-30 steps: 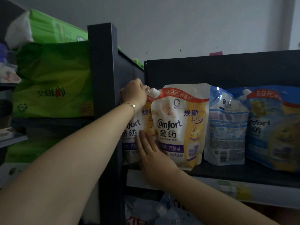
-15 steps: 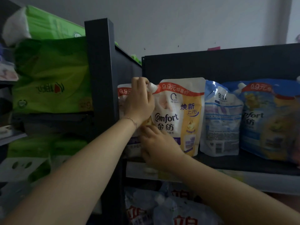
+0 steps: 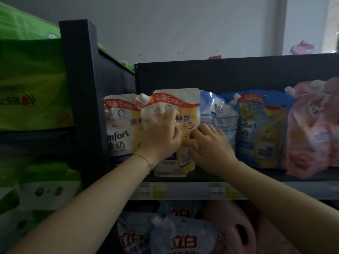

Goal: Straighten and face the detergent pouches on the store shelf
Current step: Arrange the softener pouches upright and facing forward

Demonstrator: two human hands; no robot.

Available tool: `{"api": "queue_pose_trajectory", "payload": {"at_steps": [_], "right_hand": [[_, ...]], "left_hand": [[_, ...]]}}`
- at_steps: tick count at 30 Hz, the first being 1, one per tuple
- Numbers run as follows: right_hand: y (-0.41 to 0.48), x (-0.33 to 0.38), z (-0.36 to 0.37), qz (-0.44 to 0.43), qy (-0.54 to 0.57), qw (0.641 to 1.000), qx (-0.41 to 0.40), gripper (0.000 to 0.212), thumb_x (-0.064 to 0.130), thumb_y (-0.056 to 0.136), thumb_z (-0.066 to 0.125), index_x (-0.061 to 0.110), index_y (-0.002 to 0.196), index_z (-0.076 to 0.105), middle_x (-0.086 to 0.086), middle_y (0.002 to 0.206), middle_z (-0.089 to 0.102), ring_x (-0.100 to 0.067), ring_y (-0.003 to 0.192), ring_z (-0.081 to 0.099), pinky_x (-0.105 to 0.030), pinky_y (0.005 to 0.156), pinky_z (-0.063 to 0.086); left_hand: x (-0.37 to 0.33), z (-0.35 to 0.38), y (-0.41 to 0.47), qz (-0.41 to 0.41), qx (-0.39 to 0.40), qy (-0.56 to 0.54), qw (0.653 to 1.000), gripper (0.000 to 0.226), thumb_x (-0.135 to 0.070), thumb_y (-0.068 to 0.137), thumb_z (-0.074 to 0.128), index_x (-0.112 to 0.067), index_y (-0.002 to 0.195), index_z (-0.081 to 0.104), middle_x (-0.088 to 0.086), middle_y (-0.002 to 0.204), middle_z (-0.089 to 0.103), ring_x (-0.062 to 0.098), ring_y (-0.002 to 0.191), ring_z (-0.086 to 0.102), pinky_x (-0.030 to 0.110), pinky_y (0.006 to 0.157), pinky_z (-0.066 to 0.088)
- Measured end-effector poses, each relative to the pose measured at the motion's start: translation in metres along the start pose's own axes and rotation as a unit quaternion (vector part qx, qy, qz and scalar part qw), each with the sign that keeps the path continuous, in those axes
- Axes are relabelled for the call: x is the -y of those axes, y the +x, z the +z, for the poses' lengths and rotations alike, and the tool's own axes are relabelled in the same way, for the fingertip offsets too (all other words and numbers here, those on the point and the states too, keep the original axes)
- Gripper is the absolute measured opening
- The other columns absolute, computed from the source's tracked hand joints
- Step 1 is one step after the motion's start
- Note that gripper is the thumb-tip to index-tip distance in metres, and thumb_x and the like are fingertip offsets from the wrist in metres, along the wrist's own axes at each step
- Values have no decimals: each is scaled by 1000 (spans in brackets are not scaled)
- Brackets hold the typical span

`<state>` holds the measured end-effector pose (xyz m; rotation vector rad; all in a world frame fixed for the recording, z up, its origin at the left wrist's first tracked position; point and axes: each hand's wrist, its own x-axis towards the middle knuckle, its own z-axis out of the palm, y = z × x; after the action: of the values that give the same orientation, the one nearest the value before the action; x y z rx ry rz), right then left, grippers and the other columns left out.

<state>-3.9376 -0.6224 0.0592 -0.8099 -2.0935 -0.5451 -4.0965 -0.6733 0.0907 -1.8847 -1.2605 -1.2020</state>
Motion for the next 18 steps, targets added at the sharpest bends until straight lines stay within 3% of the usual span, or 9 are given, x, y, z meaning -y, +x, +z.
{"api": "queue_pose_trajectory", "payload": {"at_steps": [3, 5, 9, 11, 13, 18], "right_hand": [[-16, -24, -1, 45, -21, 998, 34, 29, 40, 83, 46, 15, 92, 59, -3, 92, 56, -26, 82, 56, -36, 68, 42], [-27, -39, -1, 81, -43, 994, 61, 28, 38, 87, 50, 16, 103, 57, -3, 101, 56, -25, 92, 56, -36, 73, 39], [-45, -57, 2, 163, -24, 980, 114, 39, 40, 92, 52, 19, 125, 45, -2, 122, 47, -25, 113, 48, -40, 90, 41], [-52, -61, 4, 183, 8, 976, 115, 46, 39, 92, 53, 20, 132, 39, -4, 128, 43, -26, 117, 46, -41, 92, 41], [-59, -63, 7, 191, 43, 975, 102, 51, 38, 92, 54, 21, 137, 37, -4, 134, 41, -27, 119, 46, -43, 94, 43], [-63, -65, 15, 220, 80, 969, 79, 55, 34, 89, 55, 26, 138, 33, -1, 136, 37, -25, 121, 44, -43, 98, 42]], "left_hand": [[-24, 26, -1, -4, 75, -47, 996, 8, -15, 91, 51, -19, 94, 45, -4, 82, 50, 14, 69, 53, 28, 59, 46], [-38, 48, -1, -46, 150, -72, 985, 8, -19, 90, 51, -19, 95, 44, 0, 85, 53, 20, 77, 55, 34, 65, 48], [-64, 82, -3, -182, 310, -105, 927, 31, -20, 92, 47, -15, 121, 40, 11, 114, 53, 26, 100, 54, 37, 82, 47], [-72, 95, -8, -195, 314, -101, 924, 38, -18, 93, 44, -12, 130, 36, 15, 125, 46, 31, 112, 49, 40, 92, 46], [-73, 105, -13, -169, 278, -43, 945, 42, -20, 93, 45, -11, 133, 35, 16, 127, 42, 30, 114, 47, 40, 96, 46], [-61, 116, -26, -90, 204, 54, 973, 43, -27, 94, 45, -8, 132, 39, 14, 123, 47, 28, 105, 53, 35, 84, 49]]}}
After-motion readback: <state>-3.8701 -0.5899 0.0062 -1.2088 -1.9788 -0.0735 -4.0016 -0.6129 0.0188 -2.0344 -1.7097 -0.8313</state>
